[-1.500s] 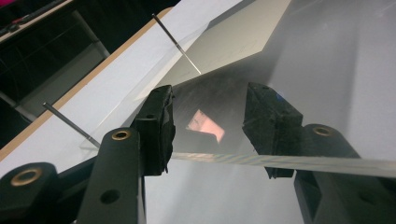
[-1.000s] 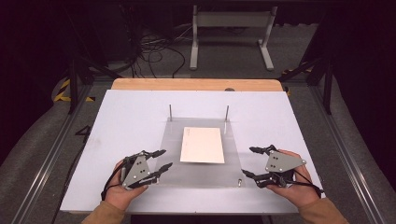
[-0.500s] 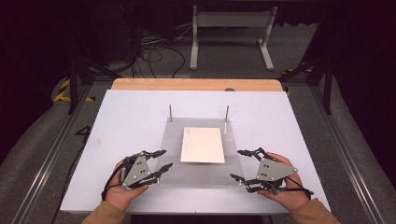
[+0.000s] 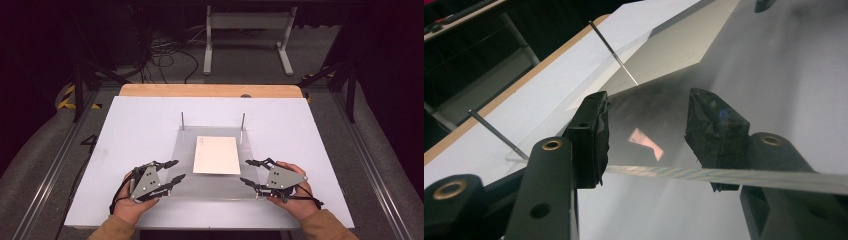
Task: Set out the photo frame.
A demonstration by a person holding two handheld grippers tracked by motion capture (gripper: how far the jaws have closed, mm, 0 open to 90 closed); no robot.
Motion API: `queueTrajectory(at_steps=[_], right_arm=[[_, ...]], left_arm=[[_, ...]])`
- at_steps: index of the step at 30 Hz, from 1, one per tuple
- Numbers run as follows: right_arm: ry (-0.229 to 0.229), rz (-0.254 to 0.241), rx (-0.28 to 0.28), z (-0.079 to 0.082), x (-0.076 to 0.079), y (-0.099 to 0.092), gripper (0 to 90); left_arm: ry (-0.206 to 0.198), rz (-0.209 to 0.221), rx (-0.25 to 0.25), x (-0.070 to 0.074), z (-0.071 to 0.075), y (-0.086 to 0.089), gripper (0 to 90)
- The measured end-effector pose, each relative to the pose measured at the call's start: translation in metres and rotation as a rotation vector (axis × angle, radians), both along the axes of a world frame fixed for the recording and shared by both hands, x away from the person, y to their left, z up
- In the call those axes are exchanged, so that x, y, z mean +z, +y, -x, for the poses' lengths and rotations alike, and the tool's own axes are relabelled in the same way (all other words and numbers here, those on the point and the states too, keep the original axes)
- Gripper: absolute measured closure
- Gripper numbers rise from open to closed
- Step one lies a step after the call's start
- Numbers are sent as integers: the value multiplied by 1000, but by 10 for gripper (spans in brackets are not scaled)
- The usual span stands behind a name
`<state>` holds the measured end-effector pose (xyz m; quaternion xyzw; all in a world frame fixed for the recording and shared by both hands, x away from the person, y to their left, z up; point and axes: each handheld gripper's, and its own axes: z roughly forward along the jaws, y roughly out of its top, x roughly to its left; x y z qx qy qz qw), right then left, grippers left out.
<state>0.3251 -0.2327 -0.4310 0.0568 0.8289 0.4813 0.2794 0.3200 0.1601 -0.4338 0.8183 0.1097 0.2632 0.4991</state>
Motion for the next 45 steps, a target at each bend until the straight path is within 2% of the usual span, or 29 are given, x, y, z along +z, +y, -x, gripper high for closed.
queueTrajectory(at_steps=[3,5,8,13,16,19,22,27,33,36,38,45], right_arm=[[-1,-11,-18,-6,-1,-2,504],[-6,-26,-35,-6,-1,-2,538],[-22,-46,-50,-6,1,-2,579],[-31,-70,-70,-7,4,-3,607],[-38,-54,-81,-7,10,-1,624],[-48,-24,-98,-6,17,1,637],[-50,-17,-106,-7,21,2,644],[-69,-20,-118,-10,28,2,653],[-93,-25,-127,-15,38,1,652],[-96,-25,-131,-18,41,1,652],[-98,-25,-131,-19,43,0,653],[-76,-44,-129,-23,48,-1,654]], left_arm=[[-10,11,-2,-2,-3,-2,517],[-14,32,-5,-4,-8,-3,531],[-19,38,-7,-3,-9,-4,551],[-61,8,-7,0,-9,-7,596],[-79,-8,5,4,-10,-9,617],[-83,-4,10,7,-11,-10,624],[-92,-5,13,11,-12,-10,624],[-119,-6,24,21,-15,-11,625],[-107,28,15,28,-21,-12,624],[-97,35,13,32,-23,-12,623],[-112,42,10,34,-24,-12,621],[-123,41,7,40,-27,-12,614]])
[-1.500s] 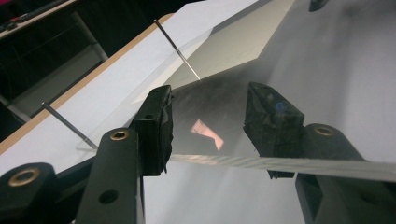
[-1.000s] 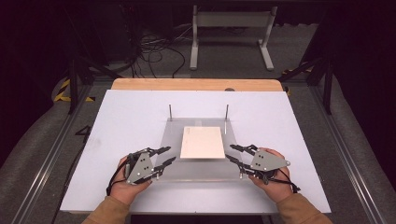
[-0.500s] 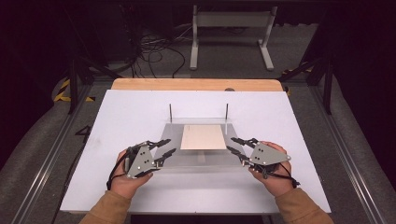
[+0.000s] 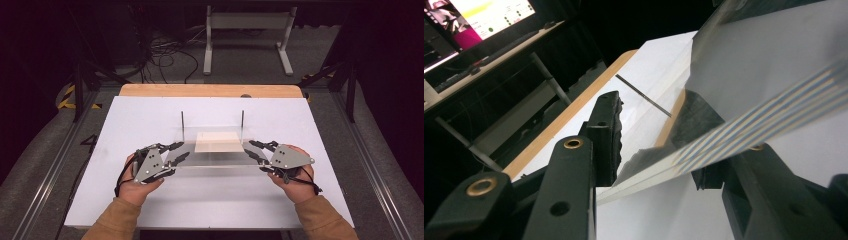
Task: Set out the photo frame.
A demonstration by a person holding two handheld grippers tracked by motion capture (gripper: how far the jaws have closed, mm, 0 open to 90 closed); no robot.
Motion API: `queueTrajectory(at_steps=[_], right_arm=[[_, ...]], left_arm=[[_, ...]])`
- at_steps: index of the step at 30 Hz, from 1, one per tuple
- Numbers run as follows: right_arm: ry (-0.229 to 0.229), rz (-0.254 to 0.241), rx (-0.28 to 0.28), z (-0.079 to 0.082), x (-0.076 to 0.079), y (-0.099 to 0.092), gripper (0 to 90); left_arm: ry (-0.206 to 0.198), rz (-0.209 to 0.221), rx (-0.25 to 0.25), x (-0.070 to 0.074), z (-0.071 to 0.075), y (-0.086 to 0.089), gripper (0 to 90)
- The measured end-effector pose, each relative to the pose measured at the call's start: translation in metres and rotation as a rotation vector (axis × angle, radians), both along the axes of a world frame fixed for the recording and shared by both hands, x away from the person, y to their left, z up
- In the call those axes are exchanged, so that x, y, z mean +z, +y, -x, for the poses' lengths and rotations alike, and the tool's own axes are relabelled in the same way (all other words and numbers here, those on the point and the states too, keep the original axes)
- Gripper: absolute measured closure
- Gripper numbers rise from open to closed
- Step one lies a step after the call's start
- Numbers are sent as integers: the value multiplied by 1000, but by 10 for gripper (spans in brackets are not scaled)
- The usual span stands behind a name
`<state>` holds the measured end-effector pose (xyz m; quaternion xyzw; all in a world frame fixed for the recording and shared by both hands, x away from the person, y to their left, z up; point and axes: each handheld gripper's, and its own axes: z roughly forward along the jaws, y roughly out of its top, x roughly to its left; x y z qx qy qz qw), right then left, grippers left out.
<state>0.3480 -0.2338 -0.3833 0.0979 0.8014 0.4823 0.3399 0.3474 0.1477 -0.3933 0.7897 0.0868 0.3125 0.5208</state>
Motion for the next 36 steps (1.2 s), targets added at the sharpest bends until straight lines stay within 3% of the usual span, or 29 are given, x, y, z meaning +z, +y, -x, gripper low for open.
queueTrajectory(at_steps=[5,13,21,30,36], right_arm=[[13,-5,-4,-3,4,1,655],[39,-27,-4,-7,13,3,664],[31,-41,-10,-3,22,2,666],[105,-62,-6,8,44,-2,671],[148,-45,-4,16,61,-4,673]], left_arm=[[-10,1,6,5,-2,0,609],[-61,-13,-5,26,0,-4,602],[-88,-21,-4,38,4,-5,601],[-100,-26,-26,62,15,-8,602],[-77,-31,-30,76,26,-10,611]])
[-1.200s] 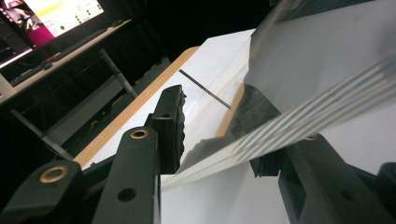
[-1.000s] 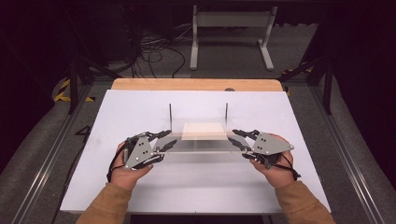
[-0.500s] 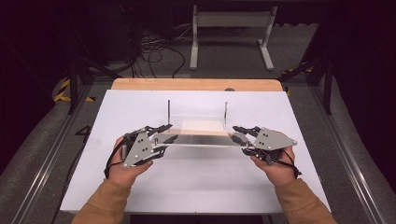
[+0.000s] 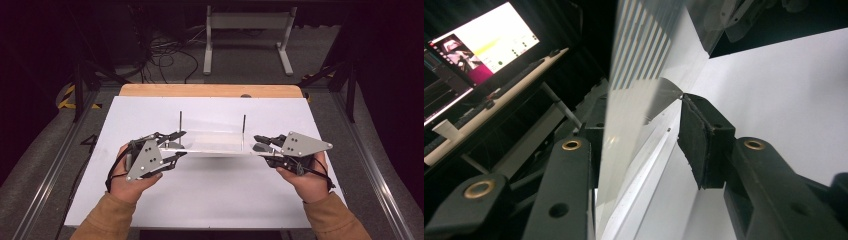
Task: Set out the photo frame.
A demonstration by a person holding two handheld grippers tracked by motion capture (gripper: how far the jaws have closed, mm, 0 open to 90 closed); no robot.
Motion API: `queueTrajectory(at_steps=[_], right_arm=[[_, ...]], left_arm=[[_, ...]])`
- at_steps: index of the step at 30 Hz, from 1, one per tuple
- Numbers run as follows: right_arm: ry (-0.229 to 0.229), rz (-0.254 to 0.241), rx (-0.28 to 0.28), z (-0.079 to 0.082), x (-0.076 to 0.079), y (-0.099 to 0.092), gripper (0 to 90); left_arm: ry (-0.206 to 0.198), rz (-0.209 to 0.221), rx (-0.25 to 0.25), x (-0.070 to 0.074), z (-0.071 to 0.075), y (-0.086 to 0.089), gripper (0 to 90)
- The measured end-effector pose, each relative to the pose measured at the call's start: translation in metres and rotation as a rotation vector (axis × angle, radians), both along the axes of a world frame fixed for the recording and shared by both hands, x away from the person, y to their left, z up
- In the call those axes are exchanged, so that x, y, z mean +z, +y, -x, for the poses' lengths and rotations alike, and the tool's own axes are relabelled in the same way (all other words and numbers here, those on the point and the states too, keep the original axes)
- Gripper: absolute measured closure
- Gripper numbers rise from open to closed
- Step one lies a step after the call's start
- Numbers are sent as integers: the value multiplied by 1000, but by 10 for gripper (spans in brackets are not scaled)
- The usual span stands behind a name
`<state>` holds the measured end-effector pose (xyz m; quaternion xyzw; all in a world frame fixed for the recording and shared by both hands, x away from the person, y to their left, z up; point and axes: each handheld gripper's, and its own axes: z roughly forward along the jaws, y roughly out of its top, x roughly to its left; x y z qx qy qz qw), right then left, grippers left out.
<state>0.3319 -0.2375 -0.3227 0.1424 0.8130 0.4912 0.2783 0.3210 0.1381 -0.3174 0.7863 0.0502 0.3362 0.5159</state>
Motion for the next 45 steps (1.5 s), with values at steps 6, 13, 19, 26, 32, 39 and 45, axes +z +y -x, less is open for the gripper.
queueTrajectory(at_steps=[6,13,19,26,32,39,45], right_arm=[[89,14,14,5,12,-5,673],[136,49,5,12,20,-7,673],[210,41,23,14,23,-10,673],[247,50,25,14,27,-11,672],[275,27,39,5,29,-11,669],[224,2,36,-1,30,-11,673],[185,-34,34,-7,29,-10,680]], left_arm=[[28,-9,-19,6,8,-3,634],[32,-22,-36,13,20,-5,652],[65,-4,-69,19,28,-5,669],[90,-3,-74,20,26,-4,679],[118,29,-82,21,15,0,673],[138,125,-64,18,0,3,622],[165,149,6,12,-9,3,405]])
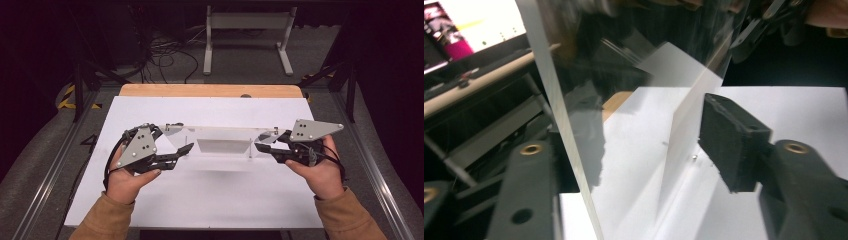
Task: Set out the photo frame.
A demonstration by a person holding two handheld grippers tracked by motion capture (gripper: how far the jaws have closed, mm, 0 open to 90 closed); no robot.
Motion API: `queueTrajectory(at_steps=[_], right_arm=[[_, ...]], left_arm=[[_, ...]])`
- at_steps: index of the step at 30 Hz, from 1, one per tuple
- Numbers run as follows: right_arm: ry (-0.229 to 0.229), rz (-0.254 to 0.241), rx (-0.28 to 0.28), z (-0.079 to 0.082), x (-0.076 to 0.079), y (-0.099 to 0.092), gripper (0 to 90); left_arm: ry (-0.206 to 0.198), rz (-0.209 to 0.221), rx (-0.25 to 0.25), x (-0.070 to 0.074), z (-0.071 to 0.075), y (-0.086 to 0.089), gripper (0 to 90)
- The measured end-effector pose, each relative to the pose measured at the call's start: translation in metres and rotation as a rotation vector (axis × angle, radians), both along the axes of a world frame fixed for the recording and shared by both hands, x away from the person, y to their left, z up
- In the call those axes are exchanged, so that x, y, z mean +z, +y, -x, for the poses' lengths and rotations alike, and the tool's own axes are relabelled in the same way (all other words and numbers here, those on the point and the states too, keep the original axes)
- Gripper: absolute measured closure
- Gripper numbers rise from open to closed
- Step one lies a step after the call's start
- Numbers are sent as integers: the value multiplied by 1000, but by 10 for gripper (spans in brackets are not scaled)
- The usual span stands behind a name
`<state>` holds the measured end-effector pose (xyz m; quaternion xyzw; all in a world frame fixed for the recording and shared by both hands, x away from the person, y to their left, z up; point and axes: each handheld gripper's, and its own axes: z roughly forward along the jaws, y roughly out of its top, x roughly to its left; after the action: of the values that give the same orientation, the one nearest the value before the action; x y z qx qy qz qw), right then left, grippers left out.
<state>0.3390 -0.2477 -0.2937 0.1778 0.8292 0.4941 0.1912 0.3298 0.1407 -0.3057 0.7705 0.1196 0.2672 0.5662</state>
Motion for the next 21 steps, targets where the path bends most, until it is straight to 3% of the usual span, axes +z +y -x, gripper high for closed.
queueTrajectory(at_steps=[2,6,21], right_arm=[[-7,-25,5,-6,-1,-2,674],[-39,-55,-5,-15,-2,-4,664],[-85,-97,-37,-46,-4,-6,601]], left_arm=[[2,24,6,-3,-2,1,367],[12,18,38,-7,-8,2,307],[84,23,99,-30,-18,16,285]])
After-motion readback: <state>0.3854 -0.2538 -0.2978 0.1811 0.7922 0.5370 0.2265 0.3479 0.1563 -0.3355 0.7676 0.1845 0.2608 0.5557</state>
